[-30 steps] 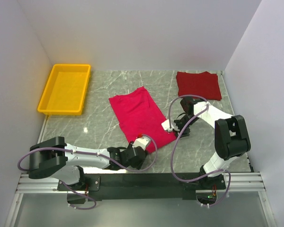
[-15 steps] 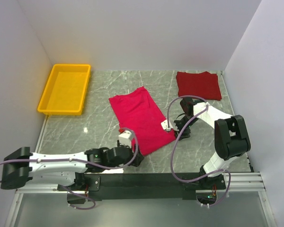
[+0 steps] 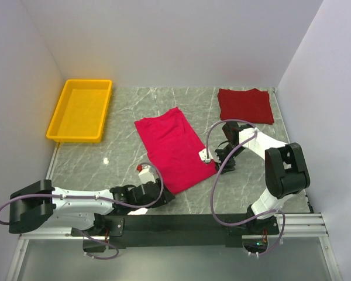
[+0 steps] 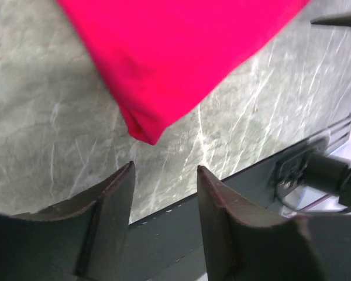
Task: Fold and stack the t-shirts
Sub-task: Fold the tshirt
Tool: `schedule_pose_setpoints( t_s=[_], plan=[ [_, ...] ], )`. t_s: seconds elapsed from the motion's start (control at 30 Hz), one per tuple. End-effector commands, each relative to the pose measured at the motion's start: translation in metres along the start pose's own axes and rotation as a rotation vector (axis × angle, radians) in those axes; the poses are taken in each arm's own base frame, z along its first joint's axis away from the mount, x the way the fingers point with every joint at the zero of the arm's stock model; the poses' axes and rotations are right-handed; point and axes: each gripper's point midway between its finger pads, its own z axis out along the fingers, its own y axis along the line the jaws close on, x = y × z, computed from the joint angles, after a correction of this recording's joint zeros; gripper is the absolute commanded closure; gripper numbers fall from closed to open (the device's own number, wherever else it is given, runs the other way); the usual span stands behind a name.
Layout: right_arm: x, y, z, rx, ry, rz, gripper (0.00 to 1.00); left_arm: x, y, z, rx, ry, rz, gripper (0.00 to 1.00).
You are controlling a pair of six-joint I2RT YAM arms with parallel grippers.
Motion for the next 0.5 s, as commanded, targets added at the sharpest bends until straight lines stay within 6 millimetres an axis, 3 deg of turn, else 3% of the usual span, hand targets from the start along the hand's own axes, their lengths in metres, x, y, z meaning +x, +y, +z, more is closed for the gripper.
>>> schedule_pose_setpoints(
  t_s=[0.0,0.1,0.17,0.3,0.33,0.47],
  plan=[
    [-0.005,-0.002,-0.007,0.032,0.01,-0.04,0.43,-0.005,-0.005,0.002,-0.012,-0.023,-0.2,0.51],
    [-0.006,-0.002,-0.007,0.034,0.004,-0.039,0.43,-0.009,-0.003,0.0,-0.032,-0.037,-0.205,0.5],
    [-0.006,-0.004,-0.008,0.037,0.003,-0.035,0.44,-0.013,-0.016,-0.003,0.003,-0.04,-0.076,0.47],
    [-0.008,-0.006,-0.008,0.038,-0.002,-0.031,0.44,-0.016,-0.027,-0.008,0.009,-0.031,0.395,0.43],
    [-0.008,-0.006,-0.008,0.036,-0.003,-0.031,0.44,-0.024,-0.038,-0.011,0.003,-0.052,0.47,0.42],
    [-0.01,-0.007,-0.01,0.038,-0.011,-0.035,0.44,-0.022,-0.058,-0.014,0.056,-0.011,0.824,0.41]
  ],
)
